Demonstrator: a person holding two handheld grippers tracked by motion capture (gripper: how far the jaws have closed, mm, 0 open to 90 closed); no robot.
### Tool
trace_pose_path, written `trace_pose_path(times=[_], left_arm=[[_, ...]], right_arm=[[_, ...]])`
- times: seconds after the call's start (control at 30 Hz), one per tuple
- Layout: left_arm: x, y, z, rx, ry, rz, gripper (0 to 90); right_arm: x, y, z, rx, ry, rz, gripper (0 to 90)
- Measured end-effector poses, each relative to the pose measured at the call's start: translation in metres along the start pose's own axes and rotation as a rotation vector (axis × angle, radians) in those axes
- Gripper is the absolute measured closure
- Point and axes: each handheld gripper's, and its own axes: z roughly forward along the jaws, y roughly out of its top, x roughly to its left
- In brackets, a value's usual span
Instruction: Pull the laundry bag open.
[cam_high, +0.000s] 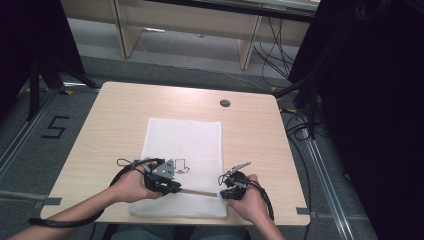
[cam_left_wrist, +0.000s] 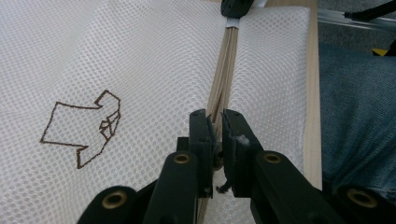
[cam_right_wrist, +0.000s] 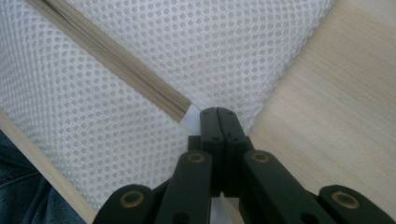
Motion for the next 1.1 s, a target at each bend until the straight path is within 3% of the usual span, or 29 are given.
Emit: trace_pose_path(times=[0.1,0.13,0.2,0.43,0.47,0.77,0.8,0.83,0.87,0.93,0.97,1.1], left_arm=[[0.001,-0.002,-0.003,0.003,0.010,0.009,82.8],[0.001,-0.003,-0.003,-0.010,0.001,-0.016,82.8],[0.001,-0.004,-0.005,-0.007,0.008,-0.016,82.8],[0.005,-0.010,-0.014,0.010,0.028,0.001,82.8],[0.007,-0.011,-0.016,0.011,0.024,-0.004,82.8],[0.005,-0.022,-0.024,-0.004,0.032,-0.031,82.8],[0.006,-0.024,-0.025,-0.006,0.034,-0.033,82.8],[0.007,-0.026,-0.027,-0.009,0.037,-0.048,82.8],[0.008,-0.029,-0.029,-0.004,0.043,-0.047,82.8],[0.008,-0.032,-0.030,-0.020,0.038,-0.075,82.8],[0.008,-0.034,-0.032,-0.004,0.047,-0.060,82.8],[0.009,-0.041,-0.039,0.001,0.059,-0.071,82.8]], right_arm=[[0.001,0.000,0.000,0.005,0.001,0.010,90.0],[-0.001,0.000,0.000,-0.005,0.000,-0.006,90.0],[0.001,0.000,-0.001,0.010,0.004,0.017,90.0],[0.001,0.000,-0.001,0.009,0.003,0.016,90.0],[-0.001,0.000,0.000,-0.005,0.001,-0.004,90.0],[0.001,0.000,-0.001,0.010,0.004,0.019,90.0],[0.000,0.000,0.000,0.000,0.000,0.001,90.0],[0.001,0.000,-0.001,0.011,0.005,0.019,90.0],[-0.001,0.000,0.000,-0.005,0.002,-0.005,90.0],[-0.001,0.000,0.000,-0.003,0.004,-0.003,90.0],[-0.001,0.000,0.000,-0.002,0.001,-0.006,90.0],[-0.001,0.000,0.000,-0.002,0.000,-0.007,90.0]])
